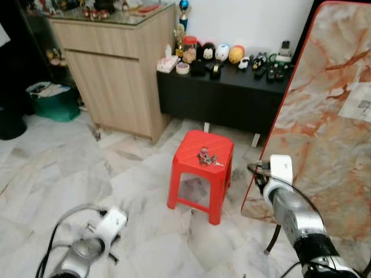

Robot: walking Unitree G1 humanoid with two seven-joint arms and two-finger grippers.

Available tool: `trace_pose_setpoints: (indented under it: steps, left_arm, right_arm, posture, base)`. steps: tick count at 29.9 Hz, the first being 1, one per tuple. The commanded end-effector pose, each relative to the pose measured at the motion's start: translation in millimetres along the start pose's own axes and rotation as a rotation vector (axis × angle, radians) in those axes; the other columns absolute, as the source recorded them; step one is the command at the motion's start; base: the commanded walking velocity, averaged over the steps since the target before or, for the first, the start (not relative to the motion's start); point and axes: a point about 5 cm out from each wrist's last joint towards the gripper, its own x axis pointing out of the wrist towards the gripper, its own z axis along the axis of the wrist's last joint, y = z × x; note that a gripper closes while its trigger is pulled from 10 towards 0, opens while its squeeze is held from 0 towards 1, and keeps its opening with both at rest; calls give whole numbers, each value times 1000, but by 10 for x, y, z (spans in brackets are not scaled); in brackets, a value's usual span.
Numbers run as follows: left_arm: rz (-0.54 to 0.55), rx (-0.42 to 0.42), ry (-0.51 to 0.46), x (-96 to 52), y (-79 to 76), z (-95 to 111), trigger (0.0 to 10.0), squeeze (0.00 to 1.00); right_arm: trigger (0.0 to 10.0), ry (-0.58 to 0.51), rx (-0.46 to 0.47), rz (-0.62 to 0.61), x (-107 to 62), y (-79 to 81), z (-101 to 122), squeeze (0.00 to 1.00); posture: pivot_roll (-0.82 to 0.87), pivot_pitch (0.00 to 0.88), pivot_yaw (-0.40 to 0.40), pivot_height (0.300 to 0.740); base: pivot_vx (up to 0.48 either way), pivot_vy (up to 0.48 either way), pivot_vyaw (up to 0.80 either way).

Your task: Hang keys on a hook

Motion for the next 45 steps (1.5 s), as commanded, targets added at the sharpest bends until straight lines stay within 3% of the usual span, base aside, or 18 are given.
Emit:
trace_pose_setpoints:
  steps: [1,5,6,7,9,10,12,13,14,24,27,34,35,45]
  left_arm:
    - [93,-67,-184,-15,142,365,10000,0]
    - [123,-132,-307,-30,178,548,10000,0]
    - [123,-132,-307,-30,178,548,10000,0]
    - [140,-164,-381,-60,185,639,10000,0]
    - [166,-209,-404,-67,193,647,10000,0]
    - [172,-235,-392,-55,190,616,10000,0]
    - [177,-362,-257,32,126,319,10000,0]
    - [177,-362,-257,32,126,319,10000,0]
    - [177,-352,-170,50,67,135,10000,0]
    - [156,-397,49,10,-194,-399,10000,0]
    - [128,-412,108,-12,-342,-553,10000,0]
    - [122,-427,109,-12,-383,-573,10000,0]
    - [129,-446,119,-25,-426,-618,10000,0]
    - [134,-438,147,-67,-465,-730,10000,0]
  right_arm:
    - [10000,62,-15,-18,5,-49,-295,0]
    - [10000,161,-13,-15,-32,-33,-676,0]
    - [10000,161,-13,-15,-32,-33,-676,0]
    - [10000,234,-8,-3,-98,0,-957,0]
    - [10000,291,-25,22,-160,38,-1160,0]
    - [10000,310,-41,41,-185,58,-1228,0]
    - [10000,391,-57,105,-296,112,-1490,0]
    - [10000,391,-57,105,-296,112,-1490,0]
    - [10000,418,-75,100,-341,91,-1587,0]
    - [10000,483,-27,30,-542,-162,-1919,0]
    - [10000,508,-1,-11,-599,-261,-1996,0]
    - [10000,520,0,-19,-623,-300,-2026,0]
    - [10000,536,11,-38,-657,-368,-2063,0]
    - [10000,534,0,-19,-638,-293,-2051,0]
  posture:
    - [41,0,-14,724]
    - [42,0,-15,724]
    - [42,0,-15,724]
    - [51,0,-18,724]
    - [53,0,-22,724]
    - [55,0,-23,724]
    - [58,0,-29,724]
    - [58,0,-29,724]
    - [55,0,-27,724]
    - [28,0,-6,724]
    - [5,0,3,724]
    - [12,0,-1,724]
    - [29,0,-11,724]
    - [35,0,-9,724]
  base:
    - [0,0,0]
    - [0,0,0]
    - [0,0,0]
    - [0,0,0]
    - [0,0,0]
    - [0,0,0]
    - [0,0,0]
    - [0,0,0]
    - [0,0,0]
    - [0,0,0]
    - [0,0,0]
    - [0,0,0]
    - [0,0,-781]
    - [0,-167,-774]
